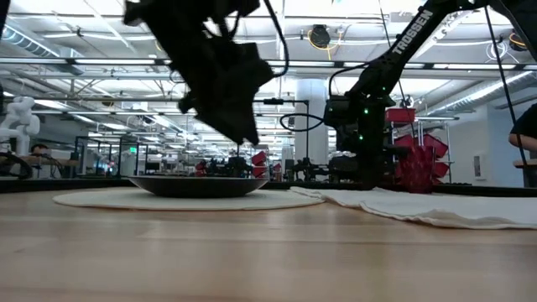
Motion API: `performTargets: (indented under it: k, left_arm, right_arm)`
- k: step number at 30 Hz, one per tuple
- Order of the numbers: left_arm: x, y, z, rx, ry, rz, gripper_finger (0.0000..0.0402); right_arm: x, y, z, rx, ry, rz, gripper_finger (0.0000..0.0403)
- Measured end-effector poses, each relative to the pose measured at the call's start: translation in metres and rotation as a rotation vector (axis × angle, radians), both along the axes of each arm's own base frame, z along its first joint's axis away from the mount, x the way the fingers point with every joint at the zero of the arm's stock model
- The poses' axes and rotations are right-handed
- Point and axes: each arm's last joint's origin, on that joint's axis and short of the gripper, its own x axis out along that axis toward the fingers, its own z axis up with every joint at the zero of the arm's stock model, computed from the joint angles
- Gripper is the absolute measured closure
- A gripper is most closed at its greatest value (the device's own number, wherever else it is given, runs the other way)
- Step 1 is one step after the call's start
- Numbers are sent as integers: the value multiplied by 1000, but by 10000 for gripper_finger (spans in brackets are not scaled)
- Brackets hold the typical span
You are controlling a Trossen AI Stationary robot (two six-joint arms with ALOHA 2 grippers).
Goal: Set table place
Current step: Fold the white napkin
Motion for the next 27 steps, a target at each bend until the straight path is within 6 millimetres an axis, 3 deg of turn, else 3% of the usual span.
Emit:
performTargets:
  k: [3, 7, 13, 17, 21, 27]
  left_arm:
    - [11, 22, 15, -18, -19, -12, 224]
    - [23, 59, 41, -92, -97, -1, 224]
    - [25, 108, 60, -153, -173, 72, 224]
    - [20, 129, 57, -187, -168, 102, 224]
    - [19, 146, 50, -266, -174, 84, 224]
    - [23, 181, 43, -310, -197, 49, 224]
  right_arm:
    - [-1, 6, 9, 5, 10, 42, 370]
    - [1, 15, 41, -104, -45, 58, 370]
    - [-6, 44, 75, -285, -38, 46, 383]
    - [-23, 76, 75, -376, -24, 17, 387]
    - [-41, 103, 64, -399, -150, -8, 387]
    - [-50, 120, 43, -421, -300, 133, 387]
